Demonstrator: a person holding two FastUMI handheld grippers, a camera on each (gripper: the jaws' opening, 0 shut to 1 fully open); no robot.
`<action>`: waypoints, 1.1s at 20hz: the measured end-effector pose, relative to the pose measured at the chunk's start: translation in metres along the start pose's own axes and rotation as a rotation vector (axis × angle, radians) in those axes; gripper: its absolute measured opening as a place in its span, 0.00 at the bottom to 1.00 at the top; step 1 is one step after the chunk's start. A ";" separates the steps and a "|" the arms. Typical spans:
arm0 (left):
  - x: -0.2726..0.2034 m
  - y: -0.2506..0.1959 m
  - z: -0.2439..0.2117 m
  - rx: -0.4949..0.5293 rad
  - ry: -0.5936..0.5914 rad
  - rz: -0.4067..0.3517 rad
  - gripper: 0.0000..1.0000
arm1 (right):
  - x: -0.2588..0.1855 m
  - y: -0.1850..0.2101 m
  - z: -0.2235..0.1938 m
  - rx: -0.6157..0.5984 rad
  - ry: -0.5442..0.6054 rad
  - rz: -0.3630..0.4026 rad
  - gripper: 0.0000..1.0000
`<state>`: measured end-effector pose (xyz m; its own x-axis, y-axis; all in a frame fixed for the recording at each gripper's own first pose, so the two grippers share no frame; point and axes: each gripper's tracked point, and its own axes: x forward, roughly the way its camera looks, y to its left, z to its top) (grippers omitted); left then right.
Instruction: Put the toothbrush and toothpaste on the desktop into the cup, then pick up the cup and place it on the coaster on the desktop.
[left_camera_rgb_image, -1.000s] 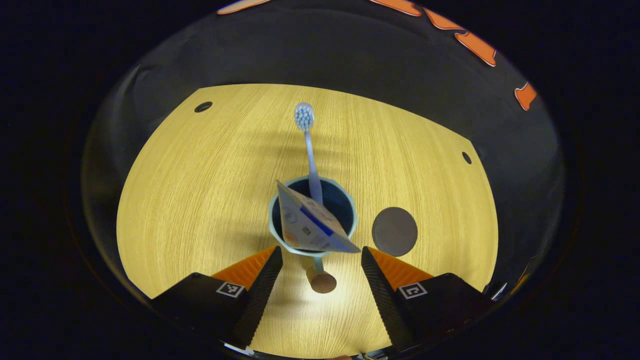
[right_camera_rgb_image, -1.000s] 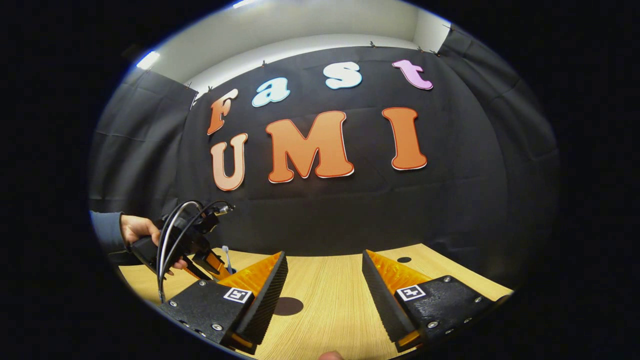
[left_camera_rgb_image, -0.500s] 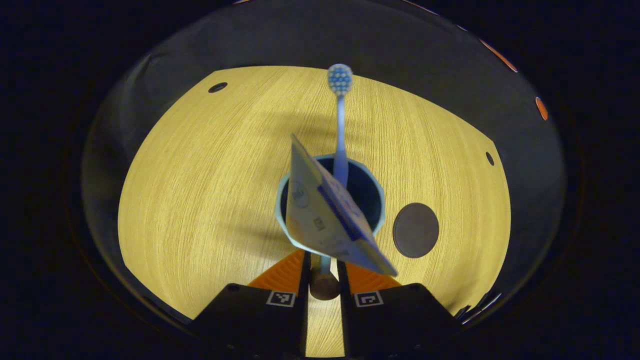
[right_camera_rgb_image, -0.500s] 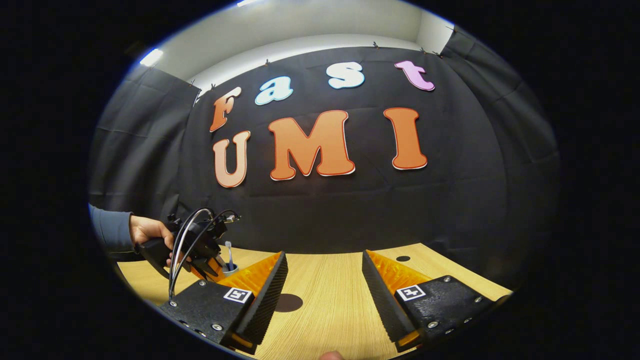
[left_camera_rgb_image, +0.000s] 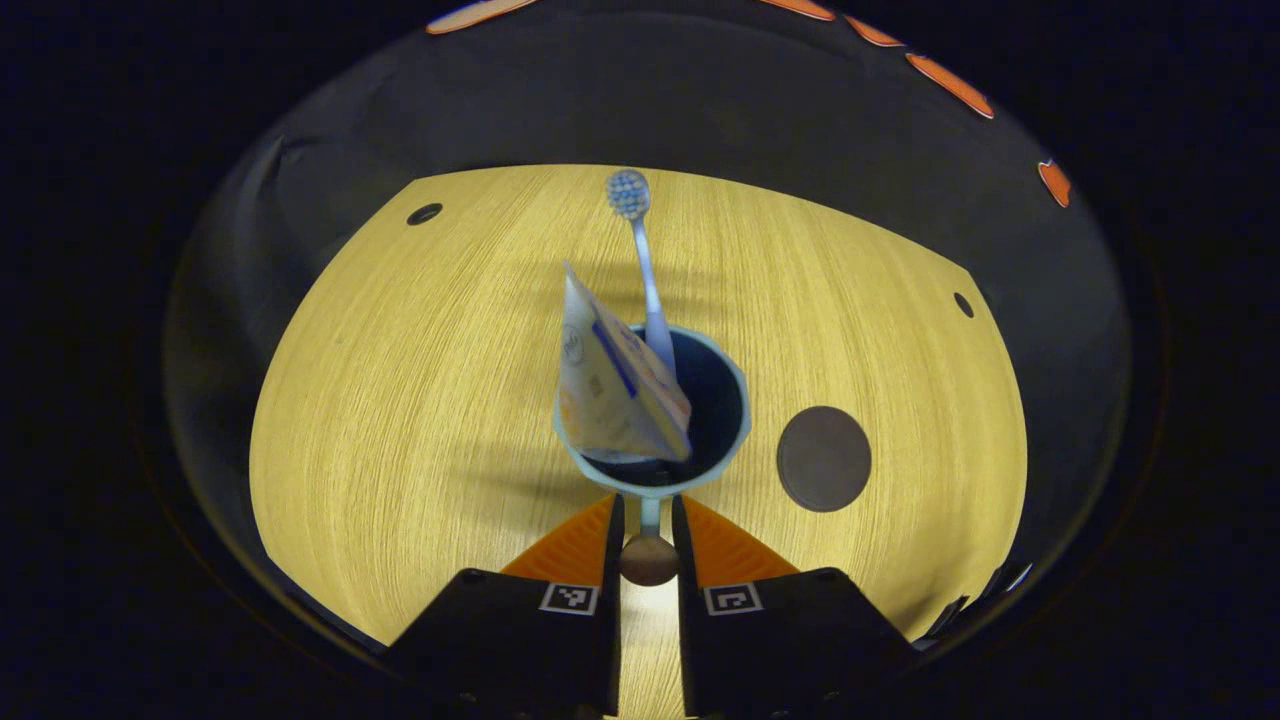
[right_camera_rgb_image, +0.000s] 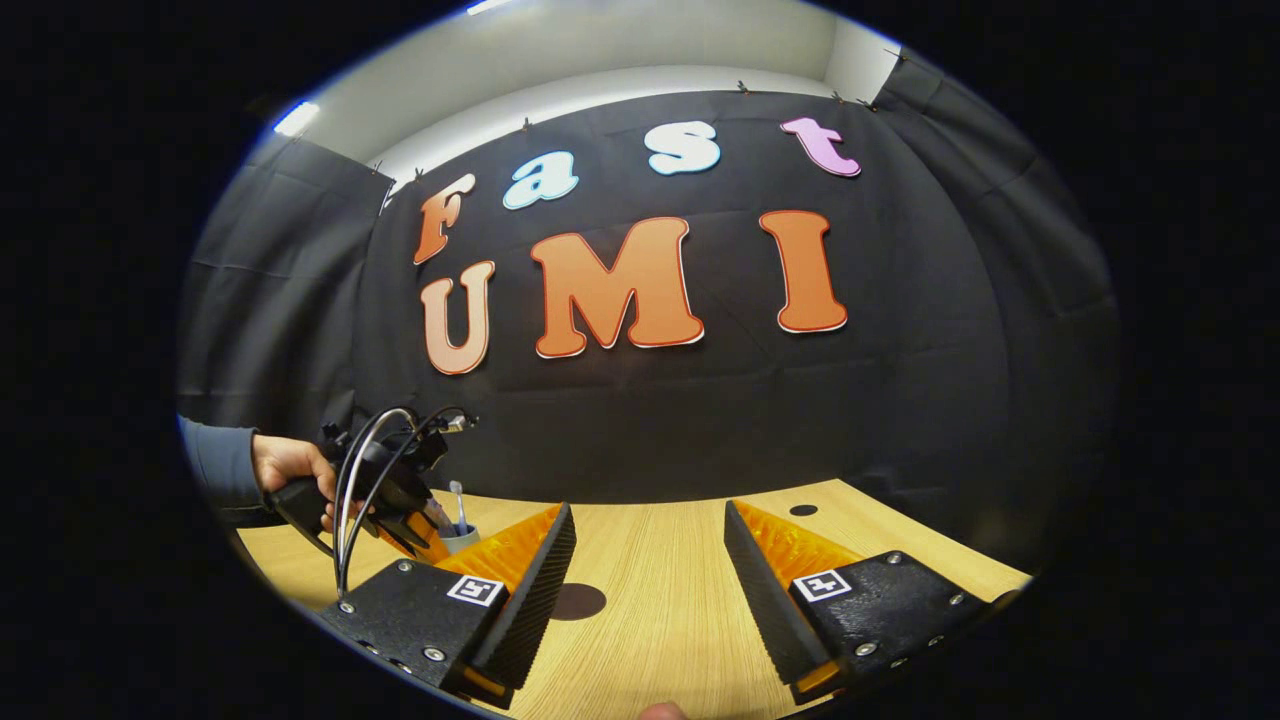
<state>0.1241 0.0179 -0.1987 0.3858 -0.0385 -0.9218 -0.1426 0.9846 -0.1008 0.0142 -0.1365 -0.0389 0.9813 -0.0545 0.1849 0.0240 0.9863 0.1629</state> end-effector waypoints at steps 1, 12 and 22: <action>0.003 -0.006 0.017 0.015 -0.014 -0.007 0.24 | -0.001 -0.001 0.001 -0.001 -0.001 -0.003 0.90; 0.037 -0.021 0.084 0.094 -0.013 -0.031 0.20 | -0.012 -0.012 -0.002 -0.005 0.000 -0.022 0.90; 0.014 -0.023 0.100 0.130 -0.109 -0.049 0.14 | -0.014 -0.016 -0.005 0.017 0.004 -0.035 0.90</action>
<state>0.2235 0.0117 -0.1715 0.4869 -0.0754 -0.8702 -0.0047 0.9960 -0.0890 0.0015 -0.1512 -0.0491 0.9806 -0.0881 0.1751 0.0550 0.9810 0.1859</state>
